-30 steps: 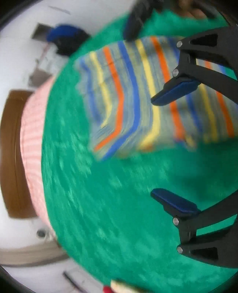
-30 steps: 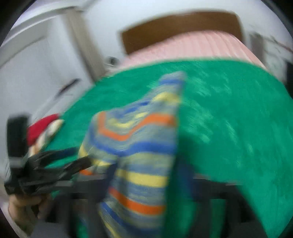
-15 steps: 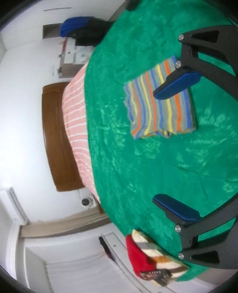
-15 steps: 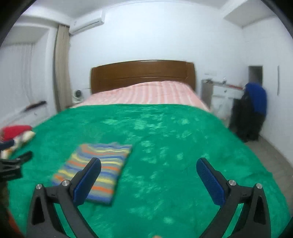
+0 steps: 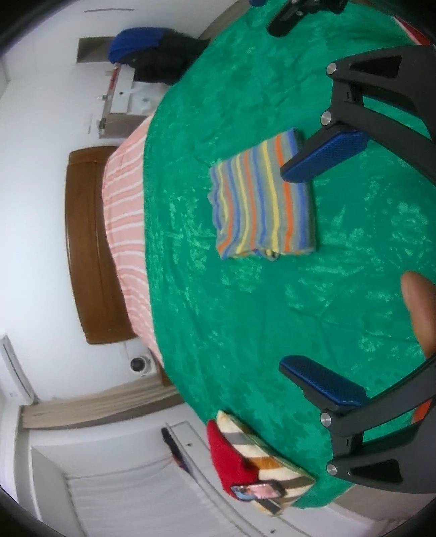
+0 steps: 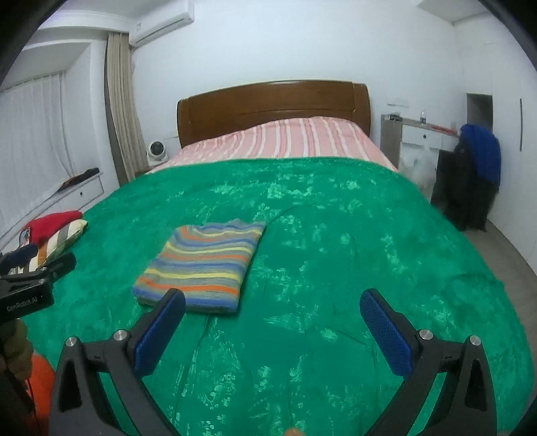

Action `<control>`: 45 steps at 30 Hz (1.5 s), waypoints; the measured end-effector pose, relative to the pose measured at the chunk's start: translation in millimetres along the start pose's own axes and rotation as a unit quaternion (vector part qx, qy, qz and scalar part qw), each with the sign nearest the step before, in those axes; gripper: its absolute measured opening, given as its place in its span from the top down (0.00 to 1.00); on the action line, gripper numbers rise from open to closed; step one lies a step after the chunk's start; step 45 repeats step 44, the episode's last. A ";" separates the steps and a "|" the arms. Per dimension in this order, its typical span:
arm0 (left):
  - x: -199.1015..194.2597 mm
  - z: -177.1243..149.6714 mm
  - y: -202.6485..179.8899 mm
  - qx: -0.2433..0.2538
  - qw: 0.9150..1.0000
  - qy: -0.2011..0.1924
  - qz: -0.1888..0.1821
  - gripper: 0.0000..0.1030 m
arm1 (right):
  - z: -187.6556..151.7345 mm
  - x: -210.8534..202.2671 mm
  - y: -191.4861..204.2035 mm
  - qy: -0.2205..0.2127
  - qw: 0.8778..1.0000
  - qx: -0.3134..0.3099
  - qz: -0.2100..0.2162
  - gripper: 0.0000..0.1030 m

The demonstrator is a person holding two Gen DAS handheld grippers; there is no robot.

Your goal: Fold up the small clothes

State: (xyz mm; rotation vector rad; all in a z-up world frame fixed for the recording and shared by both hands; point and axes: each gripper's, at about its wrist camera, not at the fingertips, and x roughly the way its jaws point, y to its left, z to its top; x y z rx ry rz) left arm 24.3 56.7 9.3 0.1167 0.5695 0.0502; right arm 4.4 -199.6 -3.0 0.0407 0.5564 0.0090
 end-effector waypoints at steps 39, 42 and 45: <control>-22.2 -12.3 12.4 -0.025 0.994 0.098 -0.031 0.00 | 7.6 -23.5 48.9 0.108 0.992 -0.068 -0.013 0.00; -21.5 -14.0 9.2 -0.023 0.994 0.098 -0.038 0.00 | 6.6 -22.5 48.2 0.110 0.992 -0.067 -0.013 0.00; -23.2 -14.5 6.5 -0.019 0.995 0.093 -0.037 0.00 | 5.9 -21.7 48.4 0.110 0.992 -0.065 -0.013 0.00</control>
